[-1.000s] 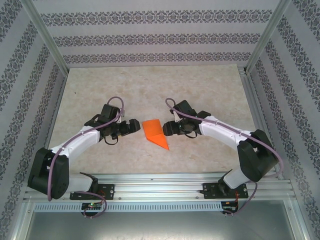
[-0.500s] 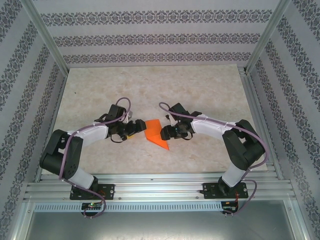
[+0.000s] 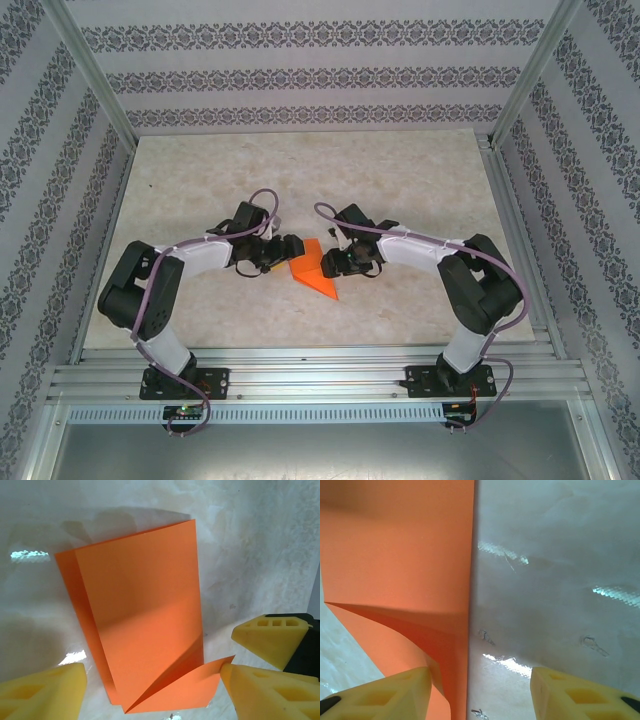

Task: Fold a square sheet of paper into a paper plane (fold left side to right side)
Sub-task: Fourth fold the wing at the center of the table.

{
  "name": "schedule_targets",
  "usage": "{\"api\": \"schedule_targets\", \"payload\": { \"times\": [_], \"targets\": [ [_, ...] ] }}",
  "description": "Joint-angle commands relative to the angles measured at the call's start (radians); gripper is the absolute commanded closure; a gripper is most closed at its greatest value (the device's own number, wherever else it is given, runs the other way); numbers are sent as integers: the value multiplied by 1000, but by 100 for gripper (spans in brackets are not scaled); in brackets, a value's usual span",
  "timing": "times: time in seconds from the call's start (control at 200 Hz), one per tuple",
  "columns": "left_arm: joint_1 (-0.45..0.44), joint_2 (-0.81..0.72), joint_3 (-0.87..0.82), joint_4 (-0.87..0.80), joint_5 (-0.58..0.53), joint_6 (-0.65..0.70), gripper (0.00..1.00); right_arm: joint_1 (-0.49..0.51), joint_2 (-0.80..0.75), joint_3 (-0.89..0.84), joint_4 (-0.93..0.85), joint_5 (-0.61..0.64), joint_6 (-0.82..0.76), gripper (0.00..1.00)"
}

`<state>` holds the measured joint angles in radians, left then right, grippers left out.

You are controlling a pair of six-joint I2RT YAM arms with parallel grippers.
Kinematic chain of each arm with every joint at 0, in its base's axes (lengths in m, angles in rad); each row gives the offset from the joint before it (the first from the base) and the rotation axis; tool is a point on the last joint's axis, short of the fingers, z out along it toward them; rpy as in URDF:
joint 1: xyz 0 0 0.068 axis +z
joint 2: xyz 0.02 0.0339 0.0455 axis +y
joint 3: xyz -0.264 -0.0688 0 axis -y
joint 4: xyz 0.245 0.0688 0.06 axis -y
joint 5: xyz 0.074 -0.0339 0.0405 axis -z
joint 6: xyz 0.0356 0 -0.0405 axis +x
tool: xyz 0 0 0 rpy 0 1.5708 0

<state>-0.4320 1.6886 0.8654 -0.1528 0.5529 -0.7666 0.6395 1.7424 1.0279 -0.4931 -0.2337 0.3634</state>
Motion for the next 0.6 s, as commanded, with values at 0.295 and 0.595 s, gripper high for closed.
{"api": "schedule_targets", "payload": {
  "times": [0.295,0.595],
  "targets": [
    [-36,66,64,21,2,-1,42,-2,22,19,3,16,-18,47],
    [-42,68,72,17,-11,-2,65,-3,15,23,-1,23,-22,48]
  ]
}}
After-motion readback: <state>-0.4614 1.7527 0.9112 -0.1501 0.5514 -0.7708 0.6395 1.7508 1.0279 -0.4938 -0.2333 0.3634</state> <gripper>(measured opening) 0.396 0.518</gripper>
